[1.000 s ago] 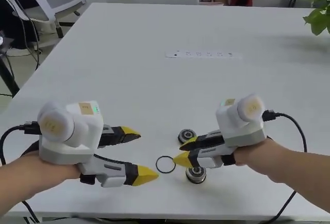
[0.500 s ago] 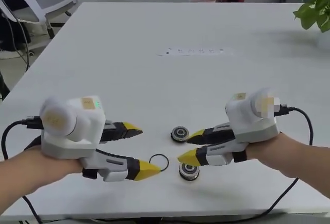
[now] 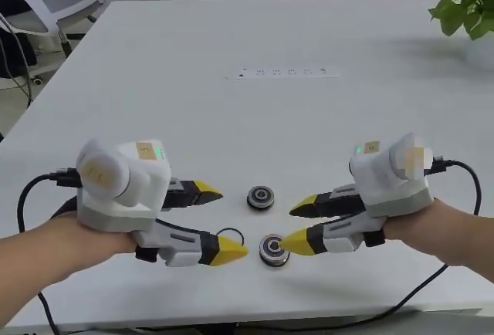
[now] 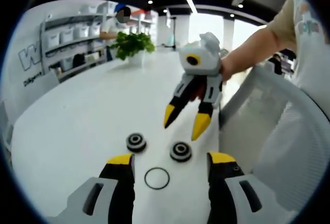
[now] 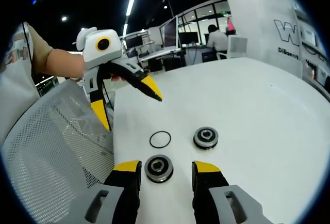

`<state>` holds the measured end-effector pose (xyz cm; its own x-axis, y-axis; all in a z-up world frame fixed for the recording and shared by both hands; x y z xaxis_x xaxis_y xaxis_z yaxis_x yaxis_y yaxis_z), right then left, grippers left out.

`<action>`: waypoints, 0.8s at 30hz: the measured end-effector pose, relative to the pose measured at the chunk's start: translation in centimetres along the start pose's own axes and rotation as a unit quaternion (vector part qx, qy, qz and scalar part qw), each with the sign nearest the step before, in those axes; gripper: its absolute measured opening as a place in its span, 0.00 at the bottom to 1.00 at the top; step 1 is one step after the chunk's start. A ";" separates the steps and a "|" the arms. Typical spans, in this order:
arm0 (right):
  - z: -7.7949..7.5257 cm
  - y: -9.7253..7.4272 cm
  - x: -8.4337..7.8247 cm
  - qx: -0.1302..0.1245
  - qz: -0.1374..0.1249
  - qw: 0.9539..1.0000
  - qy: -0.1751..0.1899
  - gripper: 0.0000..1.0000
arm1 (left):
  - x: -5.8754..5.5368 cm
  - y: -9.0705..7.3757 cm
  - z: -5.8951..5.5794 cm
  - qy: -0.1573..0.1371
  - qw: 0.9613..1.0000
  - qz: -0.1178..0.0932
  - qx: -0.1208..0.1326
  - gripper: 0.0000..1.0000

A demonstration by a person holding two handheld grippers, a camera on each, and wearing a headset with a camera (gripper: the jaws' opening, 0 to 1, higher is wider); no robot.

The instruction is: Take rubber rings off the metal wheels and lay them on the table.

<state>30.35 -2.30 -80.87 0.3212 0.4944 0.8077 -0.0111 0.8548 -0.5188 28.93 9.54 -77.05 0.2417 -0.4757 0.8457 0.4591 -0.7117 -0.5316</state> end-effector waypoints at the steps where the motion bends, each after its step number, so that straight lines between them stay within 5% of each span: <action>1: 0.0 0.0 -0.1 0.002 0.001 1.000 -0.001 0.37 | 0.0 0.2 0.0 0.000 1.000 0.001 -0.001 0.57; 24: 0.4 1.3 -2.5 0.024 0.040 0.999 -0.020 0.26 | -1.0 3.6 -1.6 0.003 0.999 0.033 -0.030 0.43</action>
<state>29.17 -2.38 -83.47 0.2786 0.5666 0.7755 -0.0806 0.8184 -0.5690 29.01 6.63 -79.94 0.2655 -0.5260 0.8080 0.3895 -0.7081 -0.5889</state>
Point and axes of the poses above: the centre of the closed fingertips' face, and the gripper's own axes: y roughly forward along the fingers, z roughly to its left, x roughly out of its top, the point moved 4 cm from there along -y, roughly backward along the fingers, and after that the axes turned 9 degrees about x, right-handed, at the moved point
